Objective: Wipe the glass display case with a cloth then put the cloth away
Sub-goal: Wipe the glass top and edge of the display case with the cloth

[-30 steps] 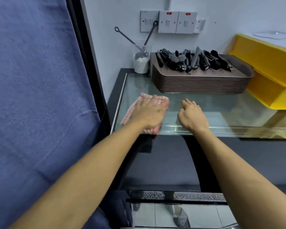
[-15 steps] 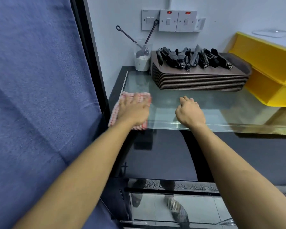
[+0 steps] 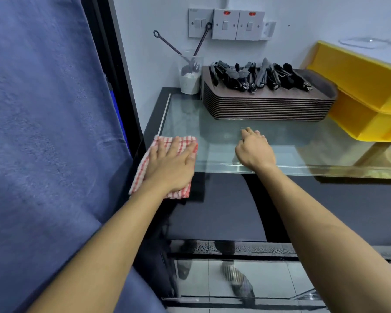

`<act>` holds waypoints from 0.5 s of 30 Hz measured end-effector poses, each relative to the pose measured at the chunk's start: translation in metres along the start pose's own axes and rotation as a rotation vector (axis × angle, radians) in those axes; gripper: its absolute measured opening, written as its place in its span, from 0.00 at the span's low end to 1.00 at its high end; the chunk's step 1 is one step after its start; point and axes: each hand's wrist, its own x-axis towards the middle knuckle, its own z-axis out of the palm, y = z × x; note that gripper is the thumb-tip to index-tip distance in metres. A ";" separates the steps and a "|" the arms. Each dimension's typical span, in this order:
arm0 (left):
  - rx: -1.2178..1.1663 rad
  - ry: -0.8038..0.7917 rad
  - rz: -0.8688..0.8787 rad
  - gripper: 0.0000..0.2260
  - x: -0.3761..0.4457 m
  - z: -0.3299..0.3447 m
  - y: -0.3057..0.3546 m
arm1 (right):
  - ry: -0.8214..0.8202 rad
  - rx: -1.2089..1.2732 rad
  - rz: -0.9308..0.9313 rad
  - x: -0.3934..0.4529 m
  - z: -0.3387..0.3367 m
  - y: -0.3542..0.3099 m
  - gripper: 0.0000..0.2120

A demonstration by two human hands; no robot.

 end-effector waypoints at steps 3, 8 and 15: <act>-0.002 0.002 0.129 0.23 -0.016 0.010 0.039 | -0.037 -0.010 -0.009 0.002 -0.002 -0.001 0.15; 0.035 0.062 0.142 0.23 -0.074 0.022 0.020 | -0.227 -0.072 -0.157 -0.009 -0.007 -0.006 0.30; 0.033 0.027 -0.018 0.24 -0.008 -0.005 -0.033 | -0.311 -0.146 -0.103 -0.062 -0.015 -0.030 0.34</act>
